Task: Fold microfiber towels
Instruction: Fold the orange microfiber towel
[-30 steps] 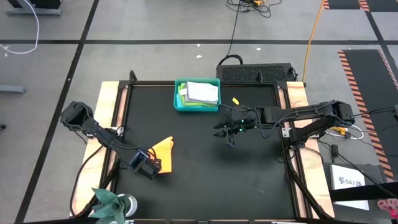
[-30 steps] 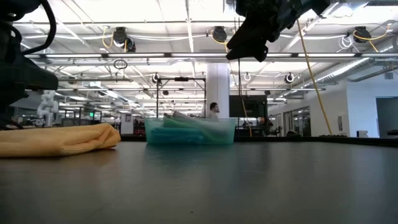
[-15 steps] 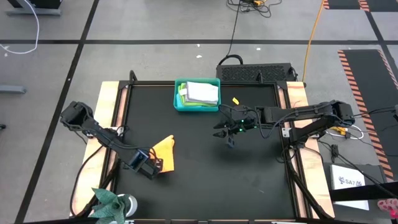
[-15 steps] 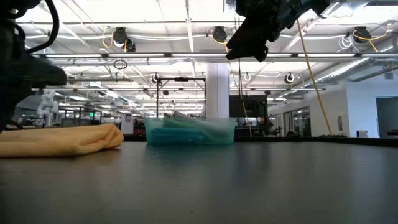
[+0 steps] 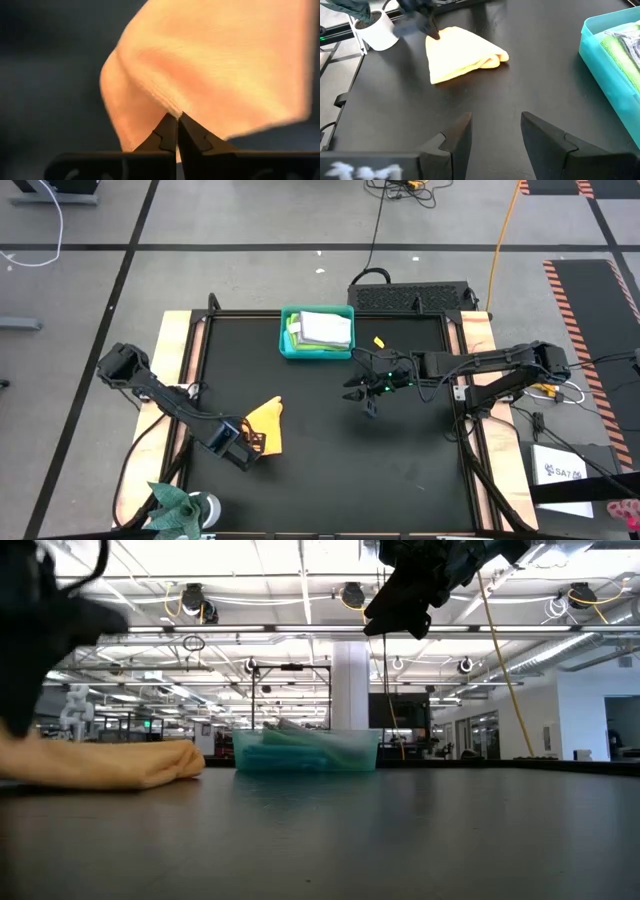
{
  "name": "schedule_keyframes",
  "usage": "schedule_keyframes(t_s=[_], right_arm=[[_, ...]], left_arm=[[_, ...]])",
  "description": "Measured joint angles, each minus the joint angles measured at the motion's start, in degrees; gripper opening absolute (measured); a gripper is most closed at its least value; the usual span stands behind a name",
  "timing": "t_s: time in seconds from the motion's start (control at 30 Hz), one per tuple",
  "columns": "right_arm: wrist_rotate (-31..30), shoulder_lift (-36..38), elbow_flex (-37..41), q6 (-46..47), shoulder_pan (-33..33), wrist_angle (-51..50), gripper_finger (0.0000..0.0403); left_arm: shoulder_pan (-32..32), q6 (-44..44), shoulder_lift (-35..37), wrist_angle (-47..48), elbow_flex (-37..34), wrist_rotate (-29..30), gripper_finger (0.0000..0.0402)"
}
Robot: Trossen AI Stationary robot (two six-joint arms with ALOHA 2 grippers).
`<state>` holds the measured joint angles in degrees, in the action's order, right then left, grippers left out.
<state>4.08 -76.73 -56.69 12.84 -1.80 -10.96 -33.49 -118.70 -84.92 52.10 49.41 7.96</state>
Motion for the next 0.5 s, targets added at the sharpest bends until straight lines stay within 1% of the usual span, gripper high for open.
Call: schedule_keyframes(t_s=[0.07,0.13,0.2,0.23,0.3,0.37,0.43,0.5], right_arm=[[0.00,0.00,0.00,0.00,0.00,-0.02,0.0160],[0.00,0.00,0.00,0.00,0.00,0.00,0.0160],[0.02,0.00,0.00,0.00,0.01,-0.01,0.0160],[0.03,0.00,0.00,0.00,0.00,-0.02,0.0160],[0.09,0.00,0.00,0.00,0.00,-0.02,0.0160],[0.13,0.00,0.00,0.03,0.00,0.00,0.0160],[0.19,0.02,0.00,0.47,0.02,-0.01,0.0160],[0.37,0.00,0.00,1.31,0.02,-0.02,0.0160]], left_arm=[[0.45,1.83,1.02,4.45,4.61,3.85,0.0005],[1.20,4.90,2.06,8.96,10.51,9.71,0.0004],[1.70,9.27,3.19,12.81,16.98,18.11,0.0004],[1.94,12.36,3.62,14.25,20.65,23.45,0.0005],[2.33,21.53,3.78,14.47,28.07,35.00,0.0004],[2.32,33.70,3.52,13.90,35.50,45.10,0.0003],[2.50,47.03,3.70,10.41,41.90,52.45,0.0004],[3.20,60.85,3.87,5.38,46.35,56.60,0.0004]])
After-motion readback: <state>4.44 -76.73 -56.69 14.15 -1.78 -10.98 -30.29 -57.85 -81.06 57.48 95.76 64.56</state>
